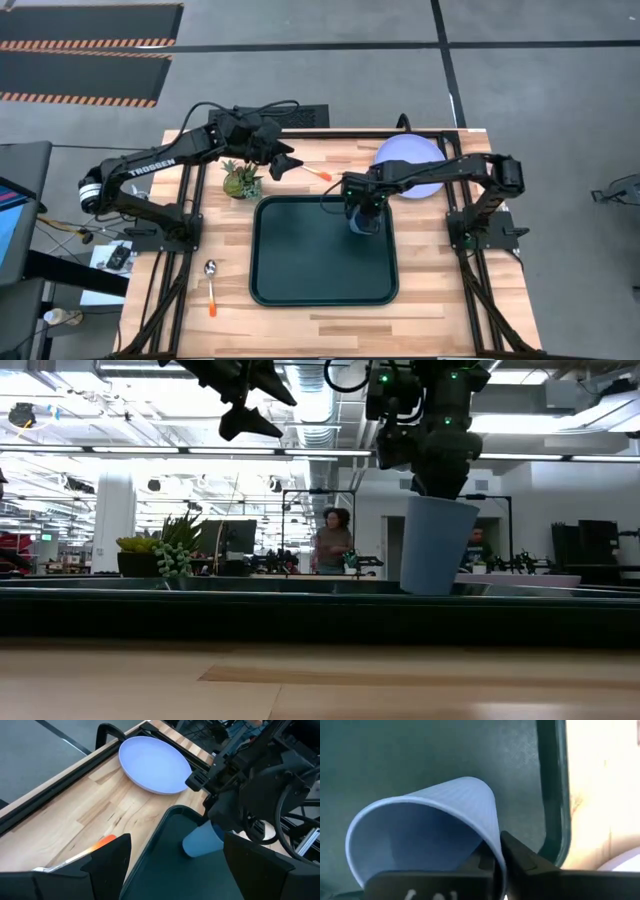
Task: Pick and place plate/cup/fork/spoon on tray
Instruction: Put the blue cup on the top left of the black tray
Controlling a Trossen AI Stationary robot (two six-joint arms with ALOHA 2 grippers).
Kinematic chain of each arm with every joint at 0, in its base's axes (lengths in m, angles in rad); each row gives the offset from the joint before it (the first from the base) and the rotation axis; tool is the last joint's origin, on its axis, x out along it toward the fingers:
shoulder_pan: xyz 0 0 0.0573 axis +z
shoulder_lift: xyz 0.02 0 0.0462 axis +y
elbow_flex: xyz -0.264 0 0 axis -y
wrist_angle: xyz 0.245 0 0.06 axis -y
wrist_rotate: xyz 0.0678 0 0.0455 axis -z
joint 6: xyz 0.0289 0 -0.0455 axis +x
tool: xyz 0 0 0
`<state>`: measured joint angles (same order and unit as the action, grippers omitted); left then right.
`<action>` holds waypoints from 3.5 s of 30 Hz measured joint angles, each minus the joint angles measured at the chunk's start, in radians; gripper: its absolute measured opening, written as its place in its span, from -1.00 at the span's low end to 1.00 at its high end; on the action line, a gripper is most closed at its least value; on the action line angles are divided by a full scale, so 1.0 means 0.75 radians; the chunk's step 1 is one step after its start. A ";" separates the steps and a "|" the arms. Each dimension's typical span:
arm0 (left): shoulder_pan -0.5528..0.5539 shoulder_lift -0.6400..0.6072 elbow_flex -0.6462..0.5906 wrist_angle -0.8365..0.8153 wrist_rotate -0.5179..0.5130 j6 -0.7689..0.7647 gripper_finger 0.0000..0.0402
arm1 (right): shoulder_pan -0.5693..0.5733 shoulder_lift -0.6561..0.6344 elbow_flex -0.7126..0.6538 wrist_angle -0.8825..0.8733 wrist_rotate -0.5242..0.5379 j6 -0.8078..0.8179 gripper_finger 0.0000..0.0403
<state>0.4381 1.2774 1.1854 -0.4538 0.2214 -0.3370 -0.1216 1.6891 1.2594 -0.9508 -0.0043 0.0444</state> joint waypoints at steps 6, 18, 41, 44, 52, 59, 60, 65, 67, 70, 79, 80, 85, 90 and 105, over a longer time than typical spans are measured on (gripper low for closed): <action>0.000 0.000 0.000 -0.002 -0.005 -0.007 0.49 | 0.000 -0.001 0.000 0.032 -0.018 0.000 -0.40; -0.059 0.086 0.001 0.162 -0.067 -0.104 0.49 | -0.044 -0.350 0.129 -0.054 -0.017 0.150 0.03; -0.335 0.975 0.624 0.104 -0.057 0.368 0.49 | 0.048 -0.762 0.127 -0.303 0.226 0.468 -0.13; -0.364 1.032 0.629 0.095 -0.083 0.379 0.49 | 0.048 -0.762 0.127 -0.309 0.228 0.467 -0.14; -0.397 1.072 0.630 0.074 -0.224 0.380 0.49 | 0.048 -0.762 0.127 -0.324 0.227 0.463 -0.15; -0.400 1.072 0.630 0.051 -0.244 0.365 0.12 | 0.048 -0.762 0.127 -0.330 0.227 0.463 -0.17; -0.403 1.072 0.623 0.058 -0.238 0.375 0.04 | 0.048 -0.762 0.127 -0.330 0.227 0.464 -0.17; -0.409 1.072 0.617 0.049 -0.255 0.382 -0.37 | 0.048 -0.762 0.127 -0.333 0.227 0.464 -0.17; -0.408 1.072 0.617 0.033 -0.255 0.371 -0.53 | 0.048 -0.762 0.127 -0.333 0.227 0.464 -0.17; -0.404 1.072 0.617 0.019 -0.259 0.360 -0.80 | 0.048 -0.762 0.127 -0.333 0.227 0.464 -0.19; -0.374 0.904 0.697 -0.336 -0.256 0.302 -0.99 | 0.048 -0.762 0.127 -0.342 0.227 0.463 -0.25; -0.367 0.859 0.696 -0.397 -0.257 0.299 -0.99 | 0.048 -0.762 0.127 -0.344 0.227 0.463 -0.25; -0.340 0.549 0.506 -0.470 -0.317 0.228 -1.00 | 0.048 -0.762 0.126 -0.360 0.227 0.454 -0.28; -0.347 0.222 0.119 -0.447 -0.496 0.015 -1.00 | 0.048 -0.762 0.126 -0.359 0.227 0.453 -0.31; -0.408 -0.063 -0.447 -0.291 -0.640 -0.306 -1.00 | 0.048 -0.761 0.126 -0.356 0.227 0.419 -0.34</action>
<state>0.1320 1.2301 0.8499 -0.6721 -0.2587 -0.5663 -0.0856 1.1183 1.3540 -1.2180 0.1660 0.3584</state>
